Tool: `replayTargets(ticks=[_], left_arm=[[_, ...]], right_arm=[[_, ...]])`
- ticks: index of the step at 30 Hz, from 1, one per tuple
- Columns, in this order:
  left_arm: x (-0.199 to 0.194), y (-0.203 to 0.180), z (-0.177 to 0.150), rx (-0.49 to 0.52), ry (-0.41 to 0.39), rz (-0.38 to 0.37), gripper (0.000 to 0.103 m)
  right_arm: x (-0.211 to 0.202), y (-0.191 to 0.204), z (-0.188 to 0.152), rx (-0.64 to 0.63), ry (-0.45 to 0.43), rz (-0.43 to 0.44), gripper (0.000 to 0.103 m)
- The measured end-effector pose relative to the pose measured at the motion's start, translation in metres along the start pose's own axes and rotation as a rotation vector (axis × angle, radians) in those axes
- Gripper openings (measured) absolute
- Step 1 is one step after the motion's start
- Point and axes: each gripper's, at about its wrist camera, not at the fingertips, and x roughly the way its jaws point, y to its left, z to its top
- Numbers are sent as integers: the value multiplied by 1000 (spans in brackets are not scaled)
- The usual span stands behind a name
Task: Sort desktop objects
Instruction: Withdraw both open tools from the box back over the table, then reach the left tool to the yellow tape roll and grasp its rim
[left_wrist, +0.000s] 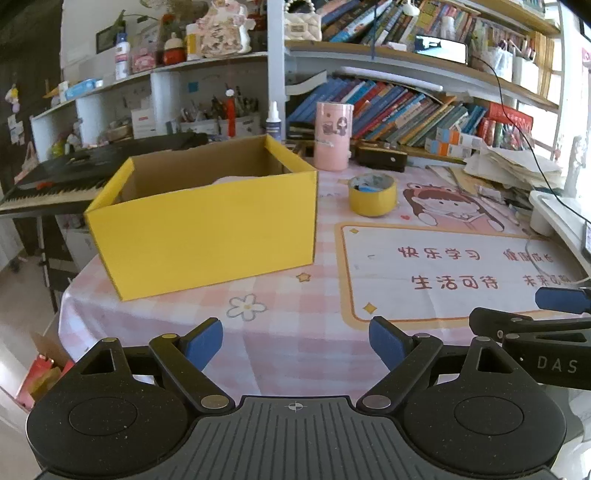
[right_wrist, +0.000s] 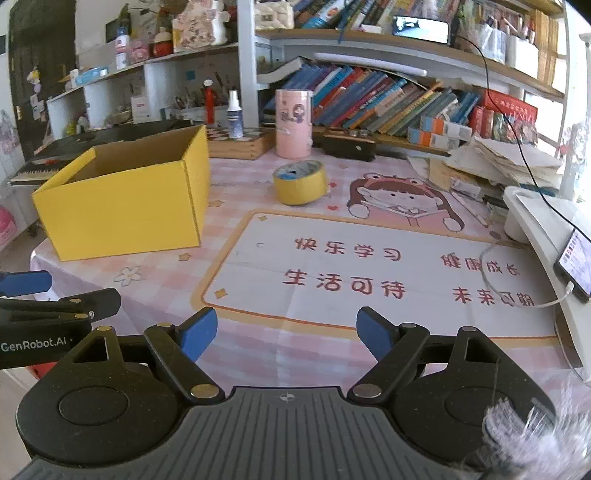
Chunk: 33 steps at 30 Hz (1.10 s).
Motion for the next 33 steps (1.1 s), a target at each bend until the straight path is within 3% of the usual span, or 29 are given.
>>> replayTargets(ticks=[23, 33], left_arm=[[72, -70, 45, 35, 42, -66, 89], [102, -96, 70, 6, 45, -52, 89]], right_arm=[[57, -80, 39, 24, 53, -37, 82], [83, -118, 66, 22, 37, -33, 82]])
